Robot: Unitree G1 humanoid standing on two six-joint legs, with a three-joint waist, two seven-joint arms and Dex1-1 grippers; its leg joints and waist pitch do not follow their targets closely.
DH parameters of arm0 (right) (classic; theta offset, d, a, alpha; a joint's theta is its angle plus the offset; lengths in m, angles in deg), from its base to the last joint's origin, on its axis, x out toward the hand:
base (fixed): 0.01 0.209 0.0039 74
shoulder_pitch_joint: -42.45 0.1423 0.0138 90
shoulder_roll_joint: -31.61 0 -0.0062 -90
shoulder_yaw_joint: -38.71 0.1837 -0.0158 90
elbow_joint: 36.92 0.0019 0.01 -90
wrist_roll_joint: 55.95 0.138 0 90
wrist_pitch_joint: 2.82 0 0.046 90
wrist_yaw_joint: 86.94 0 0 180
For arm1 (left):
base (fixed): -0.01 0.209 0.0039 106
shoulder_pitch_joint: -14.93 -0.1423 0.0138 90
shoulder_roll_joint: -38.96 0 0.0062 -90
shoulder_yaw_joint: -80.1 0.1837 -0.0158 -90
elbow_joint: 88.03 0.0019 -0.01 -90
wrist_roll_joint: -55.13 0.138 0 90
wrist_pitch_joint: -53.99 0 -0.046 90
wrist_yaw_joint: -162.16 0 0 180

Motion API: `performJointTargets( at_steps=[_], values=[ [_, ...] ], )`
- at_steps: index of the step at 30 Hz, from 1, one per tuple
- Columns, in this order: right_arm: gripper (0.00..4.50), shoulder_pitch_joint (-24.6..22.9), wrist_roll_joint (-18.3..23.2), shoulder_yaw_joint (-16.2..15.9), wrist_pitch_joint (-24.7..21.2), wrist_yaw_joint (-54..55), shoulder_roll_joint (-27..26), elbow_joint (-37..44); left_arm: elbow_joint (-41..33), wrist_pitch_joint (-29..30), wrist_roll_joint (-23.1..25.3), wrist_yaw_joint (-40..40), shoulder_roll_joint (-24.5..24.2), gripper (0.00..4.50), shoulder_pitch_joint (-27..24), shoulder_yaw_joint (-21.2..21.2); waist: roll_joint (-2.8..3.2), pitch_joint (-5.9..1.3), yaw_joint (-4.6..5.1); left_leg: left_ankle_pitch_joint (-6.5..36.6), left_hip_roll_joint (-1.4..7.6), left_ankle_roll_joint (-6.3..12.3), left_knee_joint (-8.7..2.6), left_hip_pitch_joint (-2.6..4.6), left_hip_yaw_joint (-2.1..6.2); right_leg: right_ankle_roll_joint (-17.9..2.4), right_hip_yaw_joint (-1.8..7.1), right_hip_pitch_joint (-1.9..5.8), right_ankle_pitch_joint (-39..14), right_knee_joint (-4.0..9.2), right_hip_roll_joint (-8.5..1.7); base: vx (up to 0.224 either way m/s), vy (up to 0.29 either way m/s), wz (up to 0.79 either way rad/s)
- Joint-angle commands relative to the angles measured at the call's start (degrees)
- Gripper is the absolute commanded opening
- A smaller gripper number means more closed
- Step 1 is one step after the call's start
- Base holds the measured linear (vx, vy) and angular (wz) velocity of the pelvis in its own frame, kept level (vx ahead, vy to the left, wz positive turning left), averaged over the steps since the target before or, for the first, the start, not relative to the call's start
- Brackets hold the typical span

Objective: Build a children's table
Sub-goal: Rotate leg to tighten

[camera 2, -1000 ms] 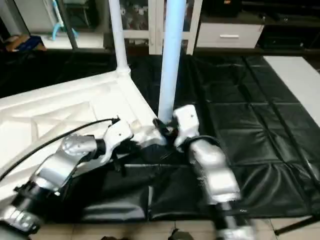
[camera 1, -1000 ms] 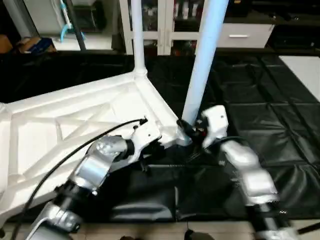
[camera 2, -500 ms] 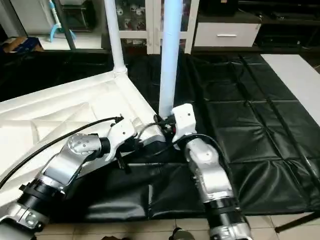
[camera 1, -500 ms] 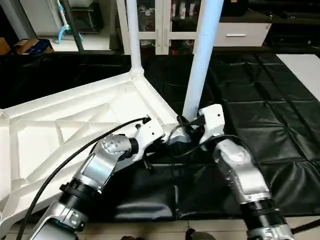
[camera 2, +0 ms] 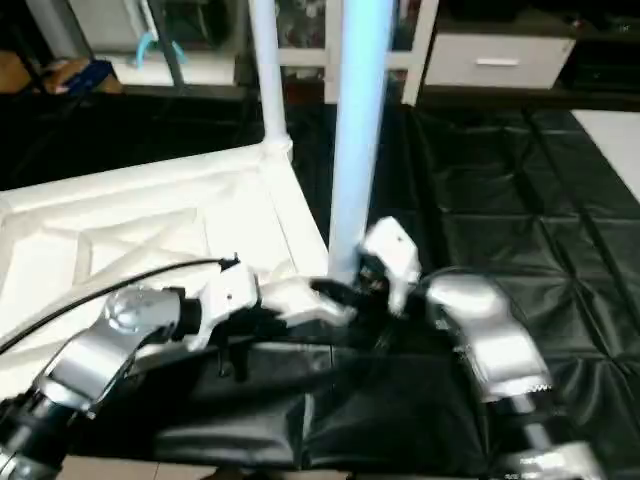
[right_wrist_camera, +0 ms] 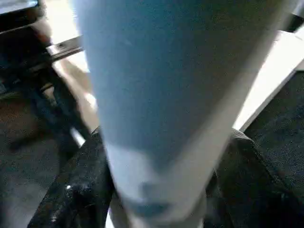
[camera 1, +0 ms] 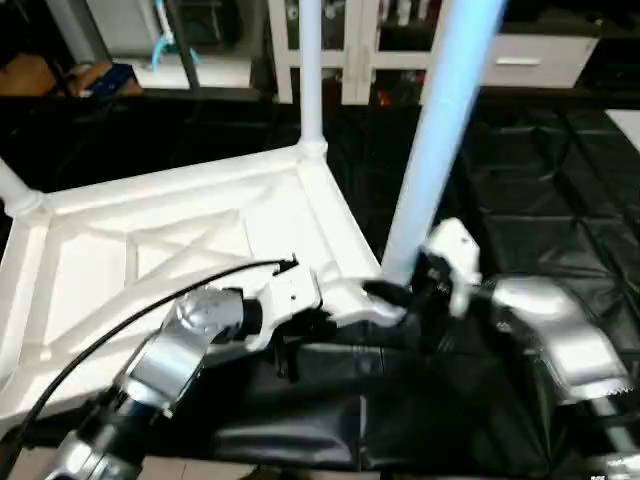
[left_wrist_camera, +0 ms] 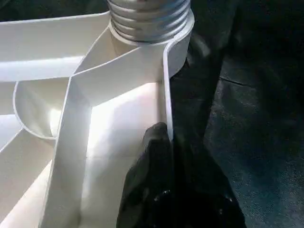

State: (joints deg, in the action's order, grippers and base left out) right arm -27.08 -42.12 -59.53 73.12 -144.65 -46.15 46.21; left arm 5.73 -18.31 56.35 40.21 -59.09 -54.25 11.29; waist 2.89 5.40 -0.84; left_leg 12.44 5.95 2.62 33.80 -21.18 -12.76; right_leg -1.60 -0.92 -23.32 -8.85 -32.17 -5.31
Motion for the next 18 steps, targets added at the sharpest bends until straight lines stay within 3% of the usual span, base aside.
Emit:
performJointTargets(
  at_steps=[1,2,5,9,12,18],
  values=[
    [2.99,-0.5,1.1,0.0,0.4,-4.0,2.3,1.6,0.0,0.9,-0.7,2.8,-1.1,0.0,-1.9,2.0,-1.14,-3.66,-0.12,5.2,7.19,7.91,-4.15,1.22,3.39,-16.2,2.0,2.47,-2.2,1.76,-4.24,0.0,0.0,0.0],
    [2.99,-0.6,1.5,-0.4,0.6,-6.1,3.5,1.7,-0.5,1.2,-0.9,3.0,-1.5,0.0,-2.2,2.0,-0.97,-3.39,-0.08,8.0,7.33,7.05,-4.47,1.26,3.51,-15.6,2.0,2.28,-7.5,2.28,-4.08,0.0,0.0,0.0],
    [2.99,-0.4,1.3,-0.9,2.2,-8.1,4.4,0.7,-1.4,1.5,-1.2,3.3,-2.2,0.0,-2.8,1.9,-0.96,-3.09,-0.04,11.8,7.41,5.19,-4.86,1.54,3.6,-14.6,2.06,1.9,-12.7,2.79,-3.9,0.0,0.0,0.0],
    [2.99,0.1,0.9,-1.0,3.9,-8.8,4.0,-1.4,-2.2,1.9,-1.4,3.4,-2.5,0.0,-3.3,1.8,-1.02,-3.03,0.3,13.9,7.35,3.18,-5.1,1.55,3.77,-13.5,2.22,1.76,-15.1,3.07,-3.93,0.0,0.0,0.0],
    [2.99,0.2,2.3,-0.4,3.5,-8.9,2.8,-2.1,-2.8,2.2,-1.6,3.4,-2.7,0.0,-3.5,1.8,-1.14,-3.12,0.46,12.7,7.22,3.69,-4.95,1.37,3.75,-13.8,2.28,1.87,-13.3,2.96,-4.0,0.0,0.0,0.0],
    [2.52,-0.3,4.1,-0.8,2.0,-10.9,2.1,-1.9,-3.4,2.8,-2.1,3.3,-2.9,0.0,-3.7,2.0,-1.11,-3.22,0.3,9.2,7.26,5.61,-4.72,1.25,3.67,-14.7,2.1,1.99,-9.6,2.51,-3.9,0.0,0.0,0.0]
  ],
)
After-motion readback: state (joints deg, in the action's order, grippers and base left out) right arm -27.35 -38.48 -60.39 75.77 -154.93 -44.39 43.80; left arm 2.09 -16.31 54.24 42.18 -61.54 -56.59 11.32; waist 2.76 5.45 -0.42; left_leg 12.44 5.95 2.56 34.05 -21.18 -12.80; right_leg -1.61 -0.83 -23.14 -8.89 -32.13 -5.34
